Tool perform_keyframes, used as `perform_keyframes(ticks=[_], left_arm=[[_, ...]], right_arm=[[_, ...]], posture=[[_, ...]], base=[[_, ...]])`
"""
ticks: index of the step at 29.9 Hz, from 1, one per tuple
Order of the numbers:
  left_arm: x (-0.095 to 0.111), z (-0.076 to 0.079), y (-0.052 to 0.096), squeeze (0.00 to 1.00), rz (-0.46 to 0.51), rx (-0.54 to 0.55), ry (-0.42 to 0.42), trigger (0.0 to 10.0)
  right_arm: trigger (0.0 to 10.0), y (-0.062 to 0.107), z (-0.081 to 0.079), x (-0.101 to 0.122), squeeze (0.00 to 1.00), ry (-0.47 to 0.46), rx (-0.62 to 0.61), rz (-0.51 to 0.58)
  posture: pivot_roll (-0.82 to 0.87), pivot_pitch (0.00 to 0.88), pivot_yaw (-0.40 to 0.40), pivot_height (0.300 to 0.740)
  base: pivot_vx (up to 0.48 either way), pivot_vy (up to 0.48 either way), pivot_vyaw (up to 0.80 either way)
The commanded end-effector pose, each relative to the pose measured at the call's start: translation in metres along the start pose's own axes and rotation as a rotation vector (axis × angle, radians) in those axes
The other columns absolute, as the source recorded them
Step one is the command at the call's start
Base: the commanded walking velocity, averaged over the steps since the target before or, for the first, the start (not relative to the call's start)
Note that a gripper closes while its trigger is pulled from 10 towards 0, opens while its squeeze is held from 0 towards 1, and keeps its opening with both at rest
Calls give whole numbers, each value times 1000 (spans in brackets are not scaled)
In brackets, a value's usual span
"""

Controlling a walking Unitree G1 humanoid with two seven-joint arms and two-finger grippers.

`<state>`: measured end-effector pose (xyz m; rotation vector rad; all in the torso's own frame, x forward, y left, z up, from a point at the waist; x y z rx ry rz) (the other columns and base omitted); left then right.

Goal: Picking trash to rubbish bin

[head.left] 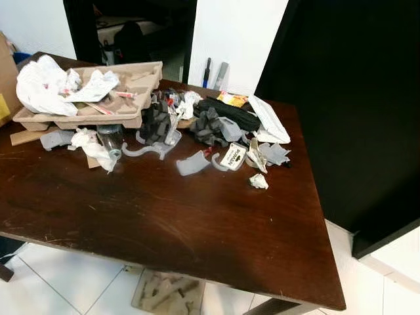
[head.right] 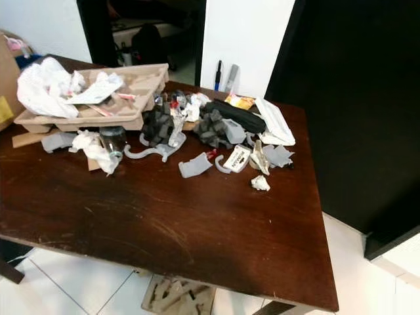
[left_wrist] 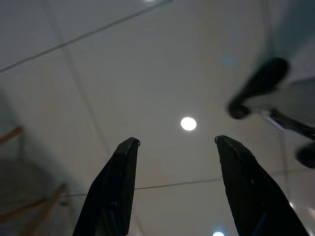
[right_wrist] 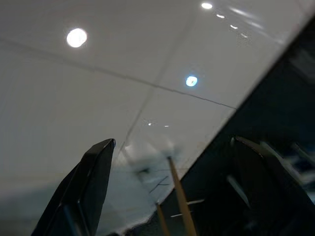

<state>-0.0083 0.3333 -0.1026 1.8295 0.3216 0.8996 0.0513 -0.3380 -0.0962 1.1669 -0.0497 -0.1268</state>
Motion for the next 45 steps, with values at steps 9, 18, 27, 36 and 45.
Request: perform_keyframes(ticks=[9,18,27,36,45], left_arm=[[57,-98,23,0,240,322,80,10000],[213,-152,105,0,970,480,111,10000],[323,-46,198,0,1570,24,-73,10000],[333,21,238,0,1663,-394,-143,10000],[291,157,274,0,1553,-1011,-388,10000]], right_arm=[[10000,14,71,21,0,-461,-309,141],[10000,79,155,108,0,-720,-548,535],[10000,183,124,250,0,-768,-48,1175],[10000,235,64,296,0,-527,423,1404],[10000,263,-46,292,208,213,981,1410]], posture=[[220,99,-149,740],[234,103,-167,740],[251,106,-165,740],[257,124,-162,740],[253,147,-139,740]], base=[[0,0,0],[0,0,0],[0,0,0],[0,0,0],[0,0,0]])
Point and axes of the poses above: a point about 5 cm out from each wrist's last joint towards the gripper, its own y axis pointing back from the gripper into the wrist, its own x axis along the axis of the wrist's last joint, z = x × y, the point moved 2 cm from there along -y, pointing out of the wrist towards the gripper, and after that the axes turned 1 degree about y, right-handed, at the moved point
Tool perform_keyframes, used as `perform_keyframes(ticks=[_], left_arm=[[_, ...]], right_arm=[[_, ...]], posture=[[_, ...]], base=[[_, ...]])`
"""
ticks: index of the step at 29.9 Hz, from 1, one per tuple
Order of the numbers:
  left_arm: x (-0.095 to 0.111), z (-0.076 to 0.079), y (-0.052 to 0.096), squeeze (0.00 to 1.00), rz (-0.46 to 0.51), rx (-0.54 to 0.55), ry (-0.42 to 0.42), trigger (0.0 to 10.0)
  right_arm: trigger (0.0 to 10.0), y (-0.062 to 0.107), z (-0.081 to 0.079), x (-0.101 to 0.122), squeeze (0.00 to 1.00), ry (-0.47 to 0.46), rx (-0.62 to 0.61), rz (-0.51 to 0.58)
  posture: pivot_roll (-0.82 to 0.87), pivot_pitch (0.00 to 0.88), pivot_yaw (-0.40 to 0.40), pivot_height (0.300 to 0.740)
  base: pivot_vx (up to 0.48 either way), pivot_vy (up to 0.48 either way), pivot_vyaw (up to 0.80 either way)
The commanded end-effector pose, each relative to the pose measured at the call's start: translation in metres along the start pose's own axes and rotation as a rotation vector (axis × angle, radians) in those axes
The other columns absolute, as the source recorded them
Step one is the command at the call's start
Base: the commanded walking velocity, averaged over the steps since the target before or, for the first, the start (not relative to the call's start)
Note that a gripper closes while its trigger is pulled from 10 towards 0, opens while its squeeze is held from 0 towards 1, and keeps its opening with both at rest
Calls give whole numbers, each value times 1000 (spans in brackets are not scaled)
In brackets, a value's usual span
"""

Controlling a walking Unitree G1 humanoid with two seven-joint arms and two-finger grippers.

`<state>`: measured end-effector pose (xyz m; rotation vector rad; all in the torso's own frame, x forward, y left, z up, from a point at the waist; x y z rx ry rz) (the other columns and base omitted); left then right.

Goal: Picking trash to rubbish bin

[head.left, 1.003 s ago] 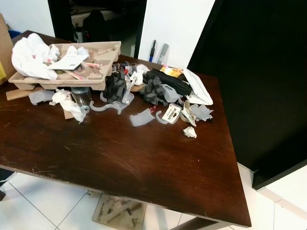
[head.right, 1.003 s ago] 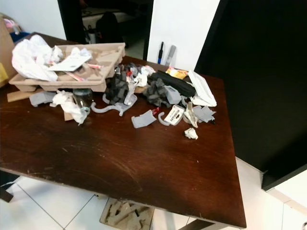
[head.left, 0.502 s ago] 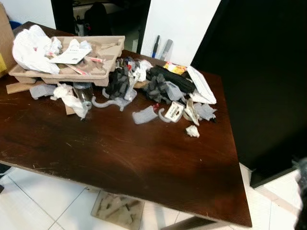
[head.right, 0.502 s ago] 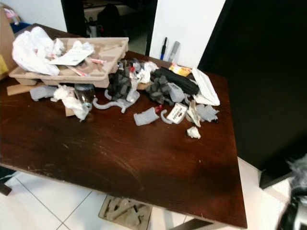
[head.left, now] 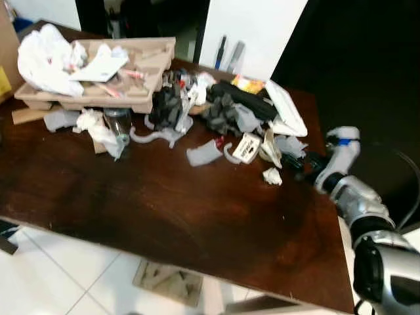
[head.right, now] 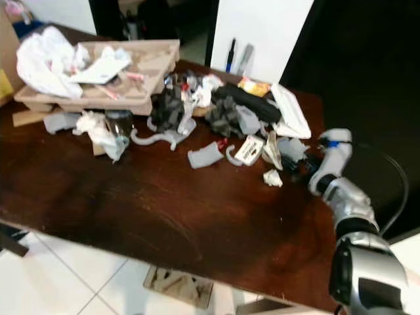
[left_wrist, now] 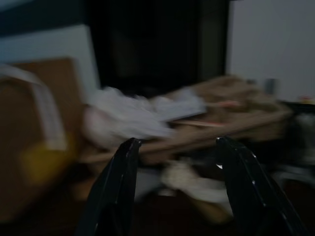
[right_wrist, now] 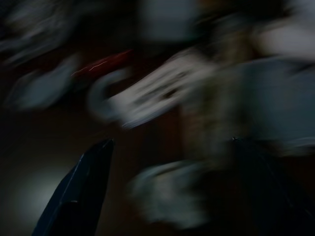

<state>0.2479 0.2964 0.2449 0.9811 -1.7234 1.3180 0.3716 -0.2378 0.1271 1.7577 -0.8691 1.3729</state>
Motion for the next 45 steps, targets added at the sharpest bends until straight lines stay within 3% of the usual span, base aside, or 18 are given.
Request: perform_keyframes(ticks=[1,2,3,4,8,10,13,14,15,16,17,18,32,42,45], left_arm=[[-9,20,-3,0,-34,-65,32,10000],[-11,32,-8,0,-36,-107,64,10000],[-11,32,-8,0,-36,-107,64,10000],[-12,43,-12,0,-40,-145,87,10000],[-13,59,-19,0,-51,-203,130,10000],[-13,69,-24,0,-61,-237,152,10000],[-13,72,-25,0,-63,-246,157,10000],[-13,76,-28,0,-59,-253,163,10000],[-13,76,-28,0,-59,-253,163,10000],[-14,81,-31,0,-56,-261,166,10000],[-14,85,-34,0,-54,-266,168,10000],[-14,90,-37,0,-54,-282,170,10000],[-15,122,-45,0,-55,-362,215,10000],[-19,126,-47,0,-60,-357,221,10000],[-29,127,-48,0,-91,-330,217,10000]], right_arm=[[10000,1,-8,-9,208,-10,89,-33],[10000,0,-15,-10,541,-26,155,-26],[10000,0,-15,-10,541,-26,155,-26],[10000,0,-19,-13,655,-40,196,-27],[10000,2,-25,-23,663,-24,245,-69],[10000,-1,-27,-30,588,7,221,-88],[10000,-2,-27,-31,588,13,209,-91],[10000,-5,-30,-33,518,17,201,-81],[10000,-5,-30,-33,518,17,201,-81],[10000,-9,-33,-33,86,15,185,-60],[10000,-11,-35,-33,86,13,176,-45],[10000,-13,-37,-31,0,-8,183,-16],[10000,-11,-30,-1,0,-60,180,157],[10000,-9,-27,8,0,-72,178,208],[10000,-7,-20,13,0,-64,127,218]], posture=[[253,147,-139,740],[254,146,-134,740],[254,146,-134,740],[254,147,-127,740],[250,152,-117,740],[244,154,-109,740],[244,154,-109,740],[241,155,-102,740],[241,155,-102,740],[238,157,-98,740],[238,157,-98,740],[238,157,-93,740],[236,149,-91,740],[232,148,-88,740],[225,144,-89,740]], base=[[0,0,0],[0,0,0],[0,0,0],[0,0,0],[0,0,0],[0,0,0],[0,0,0],[0,0,0],[0,0,0],[0,0,0],[0,0,0],[0,0,0],[0,0,0],[0,0,0],[0,0,0]])
Point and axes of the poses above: a point about 5 cm out from each wrist's last joint towards the gripper, its own y axis pointing back from the gripper into the wrist, its own x axis along the axis of the wrist's last joint, z = x × y, the point moved 2 cm from there along -y, pointing out of the wrist towards the gripper, and after that the axes turned 1 degree about y, right-handed, at the moved point
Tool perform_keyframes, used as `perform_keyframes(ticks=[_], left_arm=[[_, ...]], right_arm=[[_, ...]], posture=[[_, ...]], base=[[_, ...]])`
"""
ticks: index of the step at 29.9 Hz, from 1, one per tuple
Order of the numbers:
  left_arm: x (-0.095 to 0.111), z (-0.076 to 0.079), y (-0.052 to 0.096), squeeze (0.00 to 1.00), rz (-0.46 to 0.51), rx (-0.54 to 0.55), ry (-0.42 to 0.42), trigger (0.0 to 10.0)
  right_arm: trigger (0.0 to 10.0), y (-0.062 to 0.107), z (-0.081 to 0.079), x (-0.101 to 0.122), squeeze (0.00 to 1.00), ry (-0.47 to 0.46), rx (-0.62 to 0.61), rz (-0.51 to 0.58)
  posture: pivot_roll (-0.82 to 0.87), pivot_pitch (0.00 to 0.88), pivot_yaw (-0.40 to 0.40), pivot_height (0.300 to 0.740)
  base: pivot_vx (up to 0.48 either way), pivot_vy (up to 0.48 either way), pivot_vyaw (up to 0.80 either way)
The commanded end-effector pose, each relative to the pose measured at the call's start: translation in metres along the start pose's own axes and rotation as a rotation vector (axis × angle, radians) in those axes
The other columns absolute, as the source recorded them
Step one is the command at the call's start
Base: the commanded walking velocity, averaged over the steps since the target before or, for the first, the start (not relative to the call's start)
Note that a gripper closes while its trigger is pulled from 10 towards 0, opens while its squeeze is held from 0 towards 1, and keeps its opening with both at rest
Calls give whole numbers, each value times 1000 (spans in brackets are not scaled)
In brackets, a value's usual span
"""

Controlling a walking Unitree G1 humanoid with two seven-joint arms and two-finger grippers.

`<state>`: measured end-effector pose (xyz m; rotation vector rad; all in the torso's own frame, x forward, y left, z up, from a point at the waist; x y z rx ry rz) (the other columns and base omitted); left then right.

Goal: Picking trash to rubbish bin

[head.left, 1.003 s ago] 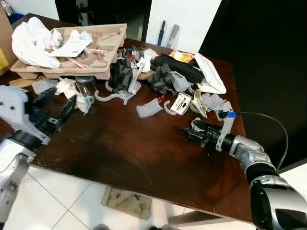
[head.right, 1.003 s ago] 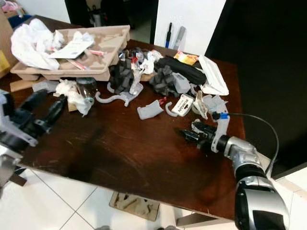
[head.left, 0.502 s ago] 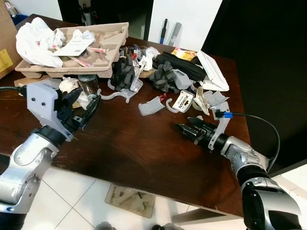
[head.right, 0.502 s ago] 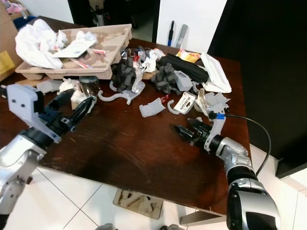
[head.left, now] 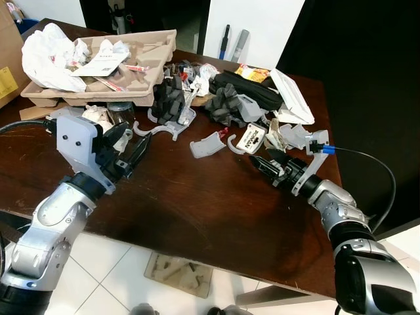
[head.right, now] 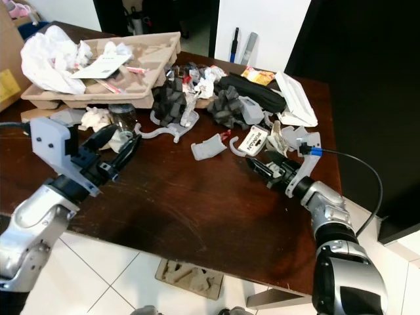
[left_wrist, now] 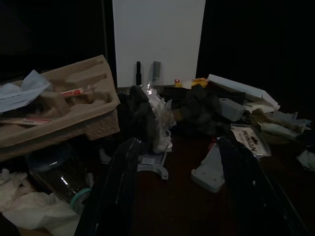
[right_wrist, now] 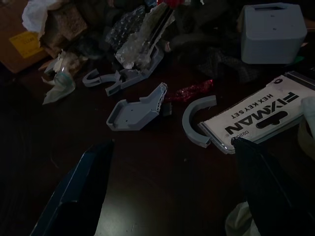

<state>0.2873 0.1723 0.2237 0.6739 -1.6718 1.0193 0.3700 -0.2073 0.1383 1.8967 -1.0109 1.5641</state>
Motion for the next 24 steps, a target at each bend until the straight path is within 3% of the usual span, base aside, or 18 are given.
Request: perform_keyframes(ticks=[1,7,10,13,18,24], left_arm=[[-18,5,-1,0,-65,5,33,10000],[-29,12,1,0,-121,-36,68,10000],[-42,36,10,0,-206,-192,137,10000],[-45,42,13,0,-226,-229,159,10000],[-49,66,33,0,-320,-428,225,10000],[-48,65,43,0,-359,-464,224,10000]], right_arm=[[10000,7,11,7,0,22,-85,13],[10000,8,17,8,0,46,-143,-1],[10000,10,27,13,0,69,-248,5],[10000,11,29,14,0,71,-272,7],[10000,13,31,10,0,94,-296,-40],[10000,12,30,4,0,103,-293,-75]], posture=[[224,143,-90,740],[223,142,-90,740],[222,142,-94,740],[222,142,-94,740],[220,142,-99,740],[219,143,-104,740]], base=[[0,0,0],[0,0,0],[0,0,0],[0,0,0],[0,0,0],[0,0,0]])
Point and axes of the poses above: a point about 5 cm out from each wrist's last joint towards the gripper, its own y axis pointing back from the gripper into the wrist, its own x axis along the axis of the wrist's last joint, z = x × y, the point moved 2 cm from there along -y, pointing out of the wrist towards the gripper, and after that the axes turned 1 degree about y, right-handed, at the moved point
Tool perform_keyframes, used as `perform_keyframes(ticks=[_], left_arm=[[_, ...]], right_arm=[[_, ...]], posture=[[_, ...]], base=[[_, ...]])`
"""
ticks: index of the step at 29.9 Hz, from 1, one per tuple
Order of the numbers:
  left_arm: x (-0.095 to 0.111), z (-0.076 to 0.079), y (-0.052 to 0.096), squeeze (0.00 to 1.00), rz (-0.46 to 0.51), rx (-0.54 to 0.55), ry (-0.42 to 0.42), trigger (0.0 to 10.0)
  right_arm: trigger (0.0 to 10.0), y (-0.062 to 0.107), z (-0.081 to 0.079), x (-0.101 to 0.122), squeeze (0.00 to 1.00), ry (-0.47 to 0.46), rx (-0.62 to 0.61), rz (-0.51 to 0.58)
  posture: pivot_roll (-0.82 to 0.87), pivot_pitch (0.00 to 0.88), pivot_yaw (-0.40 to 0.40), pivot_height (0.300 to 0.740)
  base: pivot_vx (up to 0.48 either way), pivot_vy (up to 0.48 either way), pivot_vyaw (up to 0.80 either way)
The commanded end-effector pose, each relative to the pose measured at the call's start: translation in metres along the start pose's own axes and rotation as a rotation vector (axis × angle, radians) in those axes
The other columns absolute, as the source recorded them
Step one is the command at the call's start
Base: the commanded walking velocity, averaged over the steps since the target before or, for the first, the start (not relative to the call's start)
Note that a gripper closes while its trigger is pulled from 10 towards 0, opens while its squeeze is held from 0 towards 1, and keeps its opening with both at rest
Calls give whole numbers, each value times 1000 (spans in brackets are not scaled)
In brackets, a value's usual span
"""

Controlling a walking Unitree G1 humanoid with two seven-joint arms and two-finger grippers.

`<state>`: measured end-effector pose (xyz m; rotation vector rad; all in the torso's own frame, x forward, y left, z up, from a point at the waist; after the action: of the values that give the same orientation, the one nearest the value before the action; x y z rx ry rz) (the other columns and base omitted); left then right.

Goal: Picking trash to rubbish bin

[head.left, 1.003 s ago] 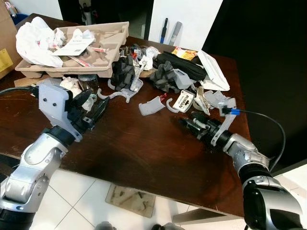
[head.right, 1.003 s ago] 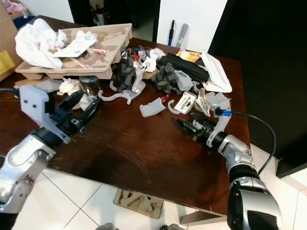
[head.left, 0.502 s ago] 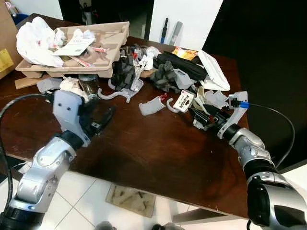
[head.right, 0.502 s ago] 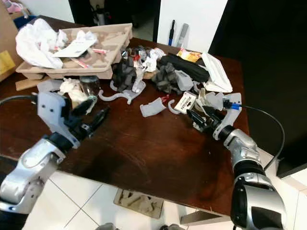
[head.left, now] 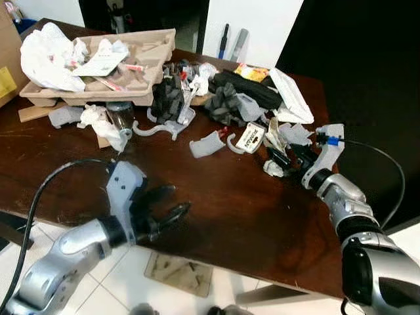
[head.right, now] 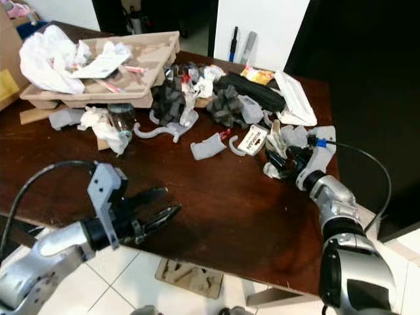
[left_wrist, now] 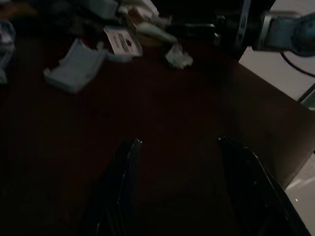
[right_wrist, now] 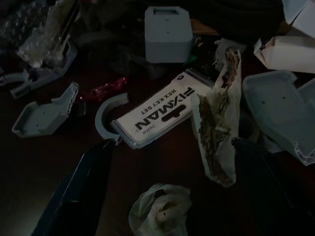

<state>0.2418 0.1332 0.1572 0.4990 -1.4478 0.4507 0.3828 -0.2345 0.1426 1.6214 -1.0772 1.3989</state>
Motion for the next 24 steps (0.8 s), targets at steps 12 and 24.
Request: perform_keyframes(ticks=[12,24], left_arm=[[-5,9,5,0,-89,-62,-6,10000],[-6,10,6,0,-117,-70,-17,10000]], right_arm=[[10000,3,-7,-22,0,20,46,-102],[10000,9,-8,-51,0,79,0,-276]], posture=[[219,144,-103,740],[216,147,-97,740]], base=[[0,0,0],[0,0,0]])
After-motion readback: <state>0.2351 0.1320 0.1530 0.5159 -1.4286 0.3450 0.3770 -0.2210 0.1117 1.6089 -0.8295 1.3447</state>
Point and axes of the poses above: a point about 5 cm out from each wrist's last joint towards the gripper, its own y axis pointing back from the gripper into the wrist, its own x axis along the axis of the wrist's last joint, z = x × y, the point moved 2 cm from there along -y, pointing out of the wrist towards the gripper, and after that the axes turned 1 degree about y, right-handed, at the moved point
